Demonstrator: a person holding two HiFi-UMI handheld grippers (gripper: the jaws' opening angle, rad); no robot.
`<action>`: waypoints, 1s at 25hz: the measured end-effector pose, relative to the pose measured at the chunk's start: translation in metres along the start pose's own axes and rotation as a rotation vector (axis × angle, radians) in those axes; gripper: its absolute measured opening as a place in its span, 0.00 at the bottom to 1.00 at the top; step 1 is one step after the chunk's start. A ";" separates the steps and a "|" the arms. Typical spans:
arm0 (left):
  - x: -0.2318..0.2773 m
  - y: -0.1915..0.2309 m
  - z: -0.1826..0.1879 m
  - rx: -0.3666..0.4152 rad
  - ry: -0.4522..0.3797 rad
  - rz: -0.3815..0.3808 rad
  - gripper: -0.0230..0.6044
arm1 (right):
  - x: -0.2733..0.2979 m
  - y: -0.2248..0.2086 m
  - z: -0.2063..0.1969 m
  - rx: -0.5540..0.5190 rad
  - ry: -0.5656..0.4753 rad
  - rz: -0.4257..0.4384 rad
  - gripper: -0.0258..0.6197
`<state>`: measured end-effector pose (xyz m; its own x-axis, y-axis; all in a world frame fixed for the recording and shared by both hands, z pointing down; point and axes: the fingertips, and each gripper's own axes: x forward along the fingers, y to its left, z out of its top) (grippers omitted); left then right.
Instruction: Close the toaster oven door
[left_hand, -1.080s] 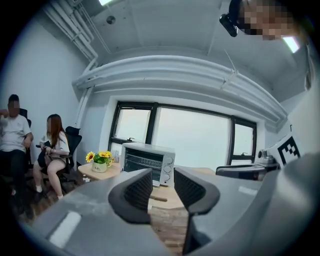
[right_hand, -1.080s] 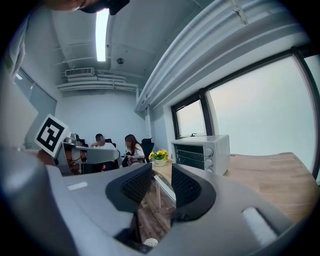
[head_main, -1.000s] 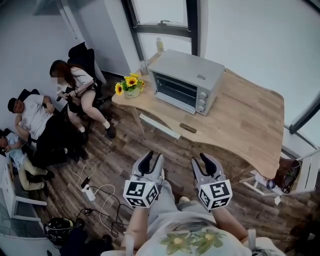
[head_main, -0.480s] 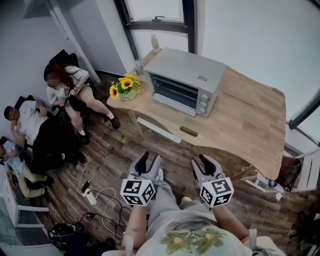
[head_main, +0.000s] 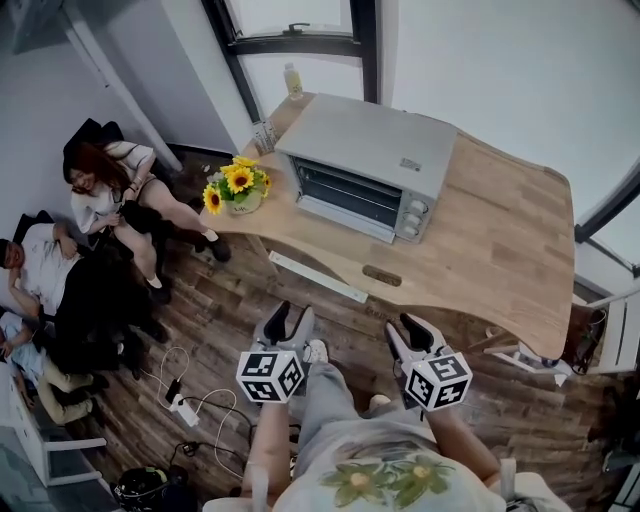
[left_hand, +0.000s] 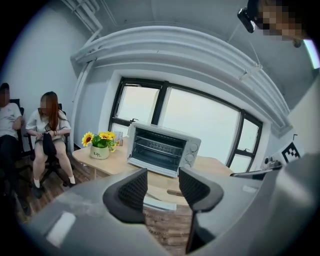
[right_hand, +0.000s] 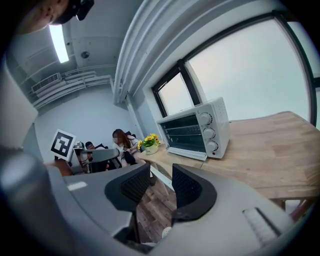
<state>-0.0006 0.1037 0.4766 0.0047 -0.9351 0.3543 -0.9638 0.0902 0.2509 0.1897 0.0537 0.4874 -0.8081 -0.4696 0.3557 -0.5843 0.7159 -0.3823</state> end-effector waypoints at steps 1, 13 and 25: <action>0.006 0.008 0.000 -0.003 0.010 0.000 0.35 | 0.007 -0.002 -0.001 0.014 0.004 -0.005 0.25; 0.066 0.089 -0.001 -0.009 0.139 -0.027 0.37 | 0.079 -0.016 -0.014 0.109 0.107 -0.063 0.26; 0.116 0.159 -0.025 -0.002 0.293 -0.051 0.37 | 0.122 -0.034 -0.054 0.187 0.247 -0.144 0.28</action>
<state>-0.1466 0.0180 0.5799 0.1305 -0.8000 0.5857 -0.9597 0.0464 0.2771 0.1150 -0.0007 0.5898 -0.6868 -0.4034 0.6046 -0.7134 0.5332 -0.4547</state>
